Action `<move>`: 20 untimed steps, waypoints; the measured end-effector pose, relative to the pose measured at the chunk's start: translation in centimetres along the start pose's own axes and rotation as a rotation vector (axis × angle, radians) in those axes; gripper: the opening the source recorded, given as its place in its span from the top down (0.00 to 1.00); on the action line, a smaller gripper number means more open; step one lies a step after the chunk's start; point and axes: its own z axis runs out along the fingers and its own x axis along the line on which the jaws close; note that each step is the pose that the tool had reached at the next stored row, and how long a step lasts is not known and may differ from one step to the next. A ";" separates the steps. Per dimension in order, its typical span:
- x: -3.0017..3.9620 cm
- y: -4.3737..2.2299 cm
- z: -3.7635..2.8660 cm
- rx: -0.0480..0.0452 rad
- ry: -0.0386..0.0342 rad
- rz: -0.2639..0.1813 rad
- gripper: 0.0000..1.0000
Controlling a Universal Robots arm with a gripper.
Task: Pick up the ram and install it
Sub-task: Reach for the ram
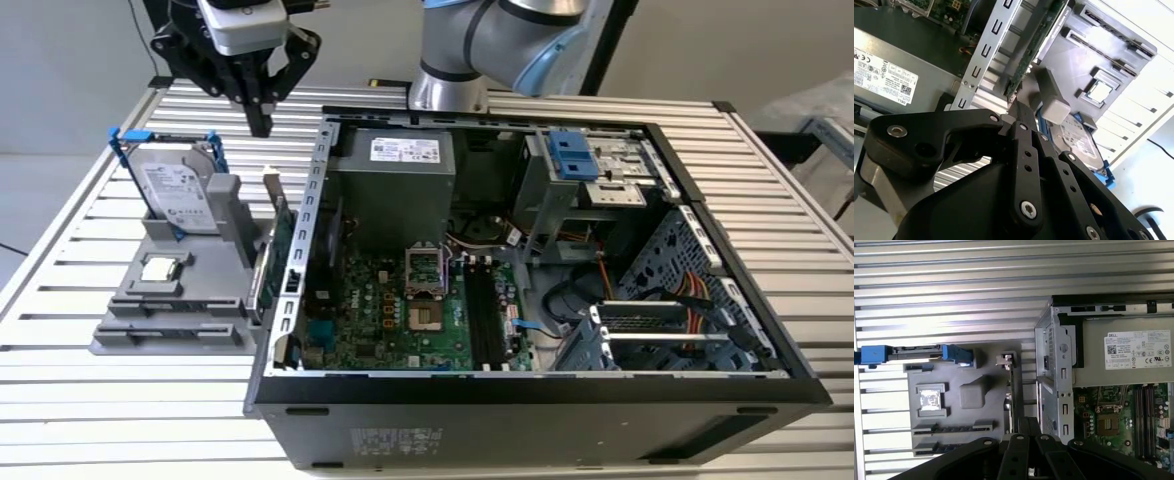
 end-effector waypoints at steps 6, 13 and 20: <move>0.23 -0.02 -0.01 0.0000 0.0000 0.000 1.00; 0.44 -0.03 -0.01 0.0000 0.0000 0.000 1.00; 0.61 -0.04 -0.01 0.0000 0.0000 0.000 1.00</move>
